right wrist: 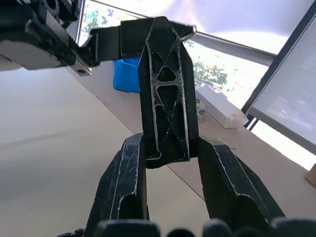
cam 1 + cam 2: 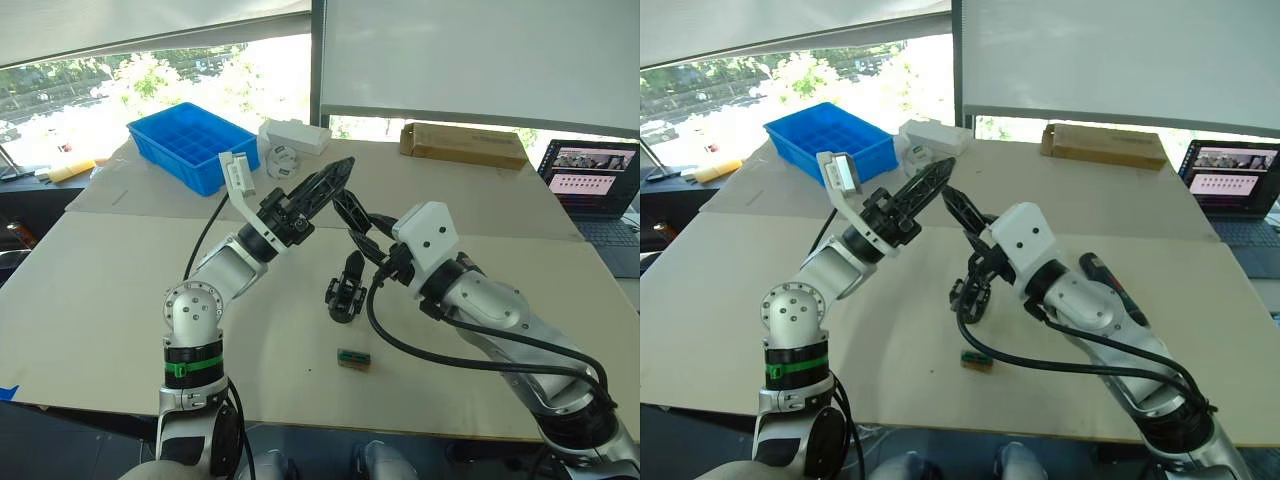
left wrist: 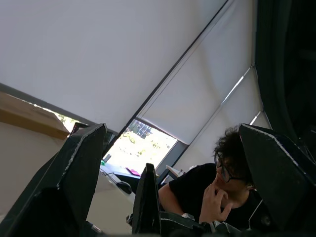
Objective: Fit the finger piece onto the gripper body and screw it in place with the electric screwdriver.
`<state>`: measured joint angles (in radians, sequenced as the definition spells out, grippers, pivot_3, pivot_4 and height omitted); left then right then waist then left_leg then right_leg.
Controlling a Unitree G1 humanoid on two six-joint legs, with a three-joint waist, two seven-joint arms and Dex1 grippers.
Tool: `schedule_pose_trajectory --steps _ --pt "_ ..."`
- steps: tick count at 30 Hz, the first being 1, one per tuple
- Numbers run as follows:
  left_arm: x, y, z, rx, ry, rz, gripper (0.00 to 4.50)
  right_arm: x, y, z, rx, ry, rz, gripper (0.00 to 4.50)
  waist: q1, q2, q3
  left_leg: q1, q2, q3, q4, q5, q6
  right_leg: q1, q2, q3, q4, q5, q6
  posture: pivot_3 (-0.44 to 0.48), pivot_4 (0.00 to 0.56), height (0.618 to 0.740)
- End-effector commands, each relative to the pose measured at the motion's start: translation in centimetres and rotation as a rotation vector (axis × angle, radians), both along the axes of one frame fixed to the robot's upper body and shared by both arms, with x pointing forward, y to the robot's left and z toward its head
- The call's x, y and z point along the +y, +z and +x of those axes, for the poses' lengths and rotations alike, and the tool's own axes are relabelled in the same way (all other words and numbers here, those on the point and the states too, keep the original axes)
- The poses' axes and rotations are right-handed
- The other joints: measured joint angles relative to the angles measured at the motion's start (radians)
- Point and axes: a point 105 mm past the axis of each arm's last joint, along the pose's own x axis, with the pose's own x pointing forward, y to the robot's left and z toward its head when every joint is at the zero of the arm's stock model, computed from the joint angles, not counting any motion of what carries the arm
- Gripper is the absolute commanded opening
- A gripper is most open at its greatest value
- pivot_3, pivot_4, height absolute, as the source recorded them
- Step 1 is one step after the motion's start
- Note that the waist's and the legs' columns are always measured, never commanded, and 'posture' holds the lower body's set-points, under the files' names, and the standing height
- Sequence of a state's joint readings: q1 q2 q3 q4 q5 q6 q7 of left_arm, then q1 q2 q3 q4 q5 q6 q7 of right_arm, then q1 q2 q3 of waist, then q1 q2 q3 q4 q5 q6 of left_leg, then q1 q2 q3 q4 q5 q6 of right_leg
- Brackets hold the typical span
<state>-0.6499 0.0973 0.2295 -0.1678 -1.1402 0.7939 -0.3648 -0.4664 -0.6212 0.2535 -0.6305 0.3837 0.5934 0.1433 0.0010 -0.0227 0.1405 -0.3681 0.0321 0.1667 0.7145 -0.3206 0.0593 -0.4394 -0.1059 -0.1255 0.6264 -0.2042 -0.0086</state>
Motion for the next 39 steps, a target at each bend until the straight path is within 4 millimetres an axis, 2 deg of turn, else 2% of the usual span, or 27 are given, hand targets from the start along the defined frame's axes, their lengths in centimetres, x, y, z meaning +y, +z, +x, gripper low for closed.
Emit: schedule_pose_trajectory --steps 1,2,5,12,13,16,19,22,25,30,35,39 --pt "-0.3 0.1 -0.5 -0.007 -0.018 0.002 4.5 -0.3 2.0 -0.1 -0.09 -0.006 -0.01 1.11 0.0 0.0 0.0 0.0 0.0 0.0 0.0 0.0 0.0 0.0 0.0 0.0 0.0 0.0 0.0 0.0 0.15 0.74" --pt "-0.2 0.1 -0.5 -0.005 -0.013 -0.003 4.5 -0.2 2.0 -0.1 -0.094 -0.003 -0.016 1.11 0.0 0.0 0.0 0.0 0.0 0.0 0.0 0.0 0.0 0.0 0.0 0.0 0.0 0.0 0.0 0.0 0.15 0.74" --pt "0.0 0.4 -0.7 -0.021 -0.011 -0.018 3.75 -0.1 2.0 -0.1 -0.094 -0.002 -0.019 1.11 -0.001 0.0 0.0 0.0 0.0 0.0 0.0 0.0 0.0 0.0 0.0 0.0 0.0 0.0 0.0 0.0 0.15 0.74" --pt "0.1 0.3 -0.9 -0.02 -0.006 -0.035 0.26 -0.1 1.7 0.0 -0.075 0.006 -0.026 1.11 -0.002 0.0 0.0 0.0 0.0 0.0 0.0 0.0 0.0 0.0 0.0 0.0 0.0 0.0 0.0 0.0 0.15 0.74" --pt "0.1 0.2 -0.9 -0.017 -0.002 -0.038 0.06 -0.1 1.6 -0.1 -0.069 0.011 -0.029 1.11 -0.002 0.0 0.0 0.0 0.0 0.0 0.0 0.0 0.0 0.0 0.0 0.0 0.0 0.0 -0.001 0.0 0.15 0.74" --pt "0.0 0.1 -1.0 -0.015 -0.003 -0.041 0.06 0.0 1.3 -0.2 -0.051 0.027 -0.029 1.11 -0.001 0.0 0.0 0.0 0.0 0.0 0.0 0.0 0.0 0.0 0.0 -0.001 0.0 0.001 -0.002 0.0 0.15 0.74" --pt "-0.1 0.1 -1.0 -0.015 -0.006 -0.048 0.0 -0.1 1.4 -0.5 -0.03 0.058 -0.011 2.51 0.0 0.0 0.0 0.0 0.0 0.0 0.0 0.0 0.0 0.0 0.0 -0.001 0.0 0.001 -0.002 0.0 0.15 0.74" --pt "0.0 0.2 -0.8 -0.017 -0.003 -0.051 0.0 -0.5 1.5 -0.8 -0.024 0.077 -0.059 3.55 -0.001 0.0 0.0 0.0 0.0 0.0 0.0 0.0 0.0 0.0 0.0 -0.001 0.0 0.001 -0.002 0.0 0.15 0.74" --pt "1.1 0.9 -0.2 -0.029 -0.004 -0.052 0.0 -2.0 2.4 -1.4 0.025 0.14 -0.051 4.49 -0.001 0.0 0.0 0.0 0.0 0.0 0.0 0.0 0.0 0.0 0.0 -0.001 0.0 0.001 -0.002 0.0 0.15 0.74" --pt "2.1 1.6 -0.6 -0.087 -0.128 0.075 0.0 -4.3 2.9 -2.4 0.229 0.276 -0.006 4.49 -0.001 0.0 0.0 0.0 0.0 0.0 0.0 0.0 0.0 0.0 0.001 -0.003 0.0 0.001 -0.002 0.0 0.15 0.74" --pt "2.3 0.3 -1.9 -0.065 -0.354 0.31 0.0 -3.2 3.4 -4.1 0.52 0.501 0.079 4.49 -0.014 0.001 0.002 0.001 0.0 0.0 -0.001 0.0 0.0 -0.001 0.001 -0.004 0.0 0.001 -0.003 0.0 0.15 0.74" --pt "1.5 -0.6 -3.2 -0.055 -0.509 0.406 0.0 -1.8 1.9 -4.8 0.707 0.57 0.023 4.49 -0.011 0.001 0.002 0.001 0.0 0.0 -0.002 0.0 0.0 -0.001 0.001 -0.004 0.001 0.0 -0.004 0.0 0.15 0.74"
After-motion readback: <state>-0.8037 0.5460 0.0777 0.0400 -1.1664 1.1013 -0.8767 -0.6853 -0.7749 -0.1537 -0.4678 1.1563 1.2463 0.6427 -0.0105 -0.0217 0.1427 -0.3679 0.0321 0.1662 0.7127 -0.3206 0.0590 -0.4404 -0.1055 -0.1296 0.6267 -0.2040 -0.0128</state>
